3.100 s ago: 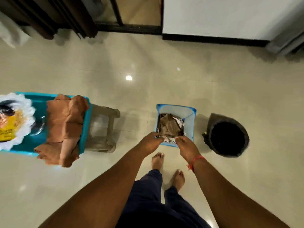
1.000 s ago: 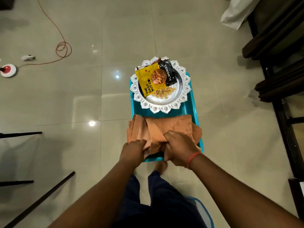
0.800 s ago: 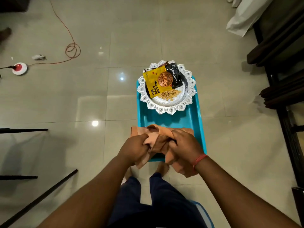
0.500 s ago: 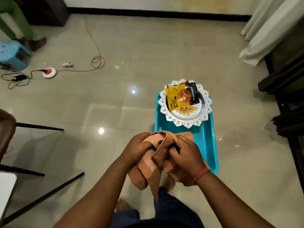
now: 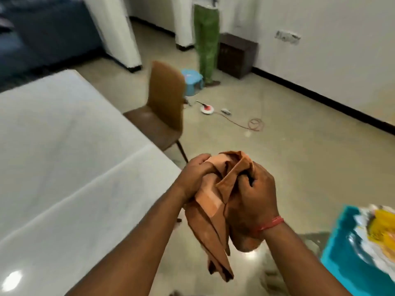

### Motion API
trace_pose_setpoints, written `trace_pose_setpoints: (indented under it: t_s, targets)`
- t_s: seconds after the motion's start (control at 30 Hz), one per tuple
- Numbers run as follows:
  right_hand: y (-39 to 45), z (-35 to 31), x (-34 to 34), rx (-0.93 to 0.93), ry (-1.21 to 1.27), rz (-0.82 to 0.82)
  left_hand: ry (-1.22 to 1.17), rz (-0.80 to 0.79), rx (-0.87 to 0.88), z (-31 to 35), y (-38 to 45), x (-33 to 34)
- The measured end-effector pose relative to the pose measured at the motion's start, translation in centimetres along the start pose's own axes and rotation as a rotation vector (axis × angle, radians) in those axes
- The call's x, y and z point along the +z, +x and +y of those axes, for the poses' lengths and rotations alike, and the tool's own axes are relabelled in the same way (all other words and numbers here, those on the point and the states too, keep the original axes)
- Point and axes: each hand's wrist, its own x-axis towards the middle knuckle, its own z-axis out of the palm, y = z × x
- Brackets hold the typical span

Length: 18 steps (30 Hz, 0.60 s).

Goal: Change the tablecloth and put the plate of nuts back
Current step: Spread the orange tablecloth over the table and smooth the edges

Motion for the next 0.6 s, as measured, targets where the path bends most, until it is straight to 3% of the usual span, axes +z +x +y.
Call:
trace_pose_setpoints:
  t_s: [0.13,0.27,0.43,0.6]
  targets:
    - [4.3,-8.7,10.9,-0.138,0.116,-0.119,0.04,0.385,0.068,1.6,-2.4,-12.2]
    - [7.0,-16.0,20.2,-0.232,0.168,-0.34,0.107,0.749,0.063,2.1,-5.1,-21.4]
    - [6.1,-19.6,28.7,-0.239,0.254,-0.722,0.007,0.924,-0.046,-1.7,-8.0,-27.1]
    - [5.9,-20.6,35.0,-0.183,0.206,-0.819,0.052,1.073,-0.105,-4.1,-9.7,-29.3]
